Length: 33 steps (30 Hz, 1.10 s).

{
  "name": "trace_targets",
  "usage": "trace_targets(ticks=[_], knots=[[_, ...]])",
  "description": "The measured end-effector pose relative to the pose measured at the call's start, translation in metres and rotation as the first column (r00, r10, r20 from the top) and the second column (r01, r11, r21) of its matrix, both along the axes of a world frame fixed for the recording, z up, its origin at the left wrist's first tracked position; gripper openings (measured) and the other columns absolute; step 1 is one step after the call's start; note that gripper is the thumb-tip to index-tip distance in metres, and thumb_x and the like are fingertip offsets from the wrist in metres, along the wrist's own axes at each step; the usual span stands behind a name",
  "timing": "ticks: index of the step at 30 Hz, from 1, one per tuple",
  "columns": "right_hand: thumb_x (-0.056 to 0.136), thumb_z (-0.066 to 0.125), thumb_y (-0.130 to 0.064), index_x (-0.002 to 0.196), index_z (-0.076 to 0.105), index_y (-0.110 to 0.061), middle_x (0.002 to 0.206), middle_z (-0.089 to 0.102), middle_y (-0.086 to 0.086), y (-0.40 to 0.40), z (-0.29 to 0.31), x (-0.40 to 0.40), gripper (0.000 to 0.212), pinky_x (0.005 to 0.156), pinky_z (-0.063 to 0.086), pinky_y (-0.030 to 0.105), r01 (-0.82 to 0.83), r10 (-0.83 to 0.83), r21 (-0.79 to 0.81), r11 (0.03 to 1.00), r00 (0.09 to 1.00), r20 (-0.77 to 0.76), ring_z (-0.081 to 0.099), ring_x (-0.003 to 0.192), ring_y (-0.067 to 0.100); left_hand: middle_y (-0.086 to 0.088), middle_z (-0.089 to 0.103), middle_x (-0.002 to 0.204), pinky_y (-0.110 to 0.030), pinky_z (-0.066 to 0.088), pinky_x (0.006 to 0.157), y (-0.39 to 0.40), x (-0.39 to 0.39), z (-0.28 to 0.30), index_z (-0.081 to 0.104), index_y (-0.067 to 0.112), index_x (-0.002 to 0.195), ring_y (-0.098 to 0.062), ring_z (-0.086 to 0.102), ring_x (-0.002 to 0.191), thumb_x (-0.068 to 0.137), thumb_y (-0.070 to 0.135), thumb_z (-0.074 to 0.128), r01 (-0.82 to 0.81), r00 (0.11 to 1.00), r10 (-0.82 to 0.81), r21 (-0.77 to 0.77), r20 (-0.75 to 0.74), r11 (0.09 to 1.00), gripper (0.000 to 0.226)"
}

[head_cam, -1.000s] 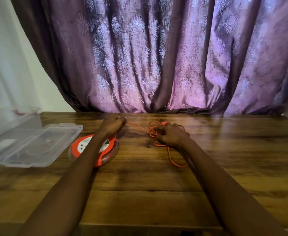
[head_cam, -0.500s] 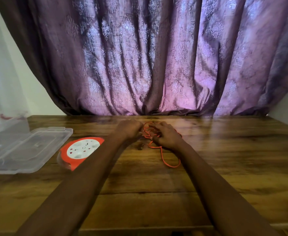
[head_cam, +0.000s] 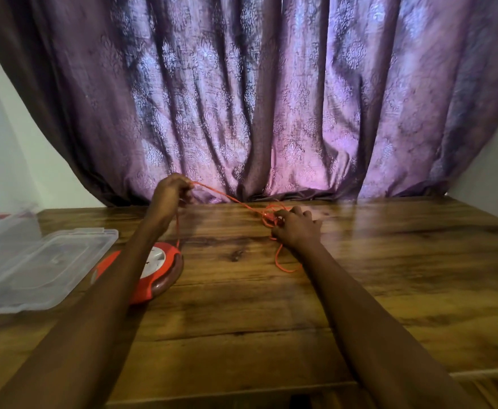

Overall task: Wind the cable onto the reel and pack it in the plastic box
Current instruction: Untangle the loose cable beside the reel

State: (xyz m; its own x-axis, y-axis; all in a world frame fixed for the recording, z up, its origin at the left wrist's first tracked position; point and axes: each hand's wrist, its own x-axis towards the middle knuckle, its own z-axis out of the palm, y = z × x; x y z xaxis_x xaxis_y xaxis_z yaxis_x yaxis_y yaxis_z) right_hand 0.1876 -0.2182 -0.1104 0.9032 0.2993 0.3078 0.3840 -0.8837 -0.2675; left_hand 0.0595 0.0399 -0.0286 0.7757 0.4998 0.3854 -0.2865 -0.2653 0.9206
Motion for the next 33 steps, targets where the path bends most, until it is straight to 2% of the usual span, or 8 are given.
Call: trace_targets(ticks=[8, 11, 14, 17, 20, 23, 28, 33], knots=[[0.084, 0.058, -0.039, 0.126, 0.06, -0.043, 0.128, 0.06, 0.006, -0.001, -0.002, 0.006, 0.042, 0.099, 0.036, 0.048, -0.014, 0.015, 0.034, 0.999, 1.0, -0.012, 0.047, 0.122, 0.033, 0.0, 0.054, 0.044, -0.03, 0.036, 0.054, 0.012, -0.001, -0.011, 0.056, 0.017, 0.054, -0.024, 0.049, 0.049, 0.074, 0.02, 0.045, -0.171, 0.978, 0.154, -0.113, -0.144, 0.979, 0.023], [0.083, 0.059, -0.036, 0.125, 0.062, -0.04, 0.125, 0.064, 0.005, -0.002, -0.003, 0.005, 0.042, 0.097, 0.04, 0.045, -0.046, 0.047, 0.07, 0.997, 0.999, -0.014, 0.05, 0.121, 0.032, -0.018, 0.067, 0.081, -0.038, 0.05, 0.075, 0.007, -0.004, -0.009, 0.068, 0.014, 0.069, -0.029, 0.061, 0.075, 0.073, 0.031, 0.041, -0.211, 0.945, 0.249, 0.183, -0.214, 0.96, 0.032], [0.083, 0.059, -0.031, 0.125, 0.063, -0.034, 0.123, 0.064, 0.008, -0.002, -0.004, 0.004, 0.043, 0.091, 0.048, 0.041, -0.099, 0.099, 0.099, 0.99, 0.995, 0.005, 0.054, 0.117, 0.034, -0.025, 0.061, 0.123, -0.044, 0.042, 0.099, -0.004, -0.002, -0.018, 0.065, 0.004, 0.116, -0.039, 0.057, 0.114, 0.089, 0.029, 0.049, -0.37, 0.856, 0.516, 0.651, -0.039, 0.663, 0.041], [0.081, 0.06, -0.026, 0.124, 0.065, -0.03, 0.115, 0.066, 0.012, 0.0, -0.004, 0.004, 0.043, 0.087, 0.05, 0.039, -0.163, 0.161, 0.163, 0.973, 0.987, 0.027, 0.058, 0.111, 0.035, -0.02, 0.054, 0.134, -0.046, 0.037, 0.106, -0.022, 0.005, -0.025, 0.052, 0.004, 0.136, -0.037, 0.049, 0.125, 0.085, 0.016, 0.06, -0.349, 0.886, 0.429, 0.863, 0.177, 0.364, 0.054], [0.081, 0.064, -0.022, 0.122, 0.069, -0.028, 0.109, 0.071, 0.008, 0.003, -0.002, 0.001, 0.042, 0.085, 0.054, 0.037, -0.256, 0.246, 0.349, 0.902, 0.966, 0.074, 0.066, 0.103, 0.029, -0.013, 0.055, 0.137, -0.042, 0.034, 0.107, -0.045, 0.02, -0.03, 0.06, 0.013, 0.132, -0.033, 0.048, 0.129, 0.088, 0.021, 0.058, -0.106, 0.983, 0.168, 0.98, 0.077, 0.169, 0.044], [0.086, 0.064, -0.018, 0.116, 0.071, -0.027, 0.09, 0.077, 0.0, 0.007, 0.001, -0.005, 0.033, 0.069, 0.06, 0.048, -0.382, 0.426, 0.598, 0.705, 0.902, 0.074, 0.075, 0.081, 0.018, -0.002, 0.047, 0.15, -0.036, 0.025, 0.114, -0.067, 0.039, -0.037, 0.048, 0.025, 0.143, -0.024, 0.038, 0.14, 0.096, 0.033, 0.051, 0.044, 0.987, 0.15, 0.998, -0.051, 0.05, 0.049], [0.081, 0.064, -0.017, 0.12, 0.07, -0.022, 0.105, 0.071, 0.008, 0.008, 0.004, -0.008, 0.04, 0.078, 0.056, 0.054, -0.445, 0.457, 0.673, 0.591, 0.872, 0.176, 0.07, 0.089, 0.029, 0.0, 0.059, 0.131, -0.037, 0.032, 0.103, -0.079, 0.057, -0.033, 0.051, 0.032, 0.138, -0.026, 0.051, 0.123, 0.1, 0.036, 0.043, 0.001, 0.974, 0.227, 0.998, -0.015, 0.063, 0.039], [0.086, 0.057, -0.051, 0.115, 0.07, -0.032, 0.109, 0.072, -0.006, 0.004, 0.006, -0.011, 0.037, 0.086, 0.051, 0.043, -0.372, 0.252, 0.441, 0.817, 0.918, 0.307, 0.064, 0.101, 0.018, -0.001, 0.063, 0.113, -0.04, 0.041, 0.088, -0.08, 0.055, -0.022, 0.063, 0.023, 0.113, -0.027, 0.059, 0.108, 0.099, 0.038, 0.043, -0.104, 0.977, 0.192, 0.992, 0.089, 0.069, 0.028]])
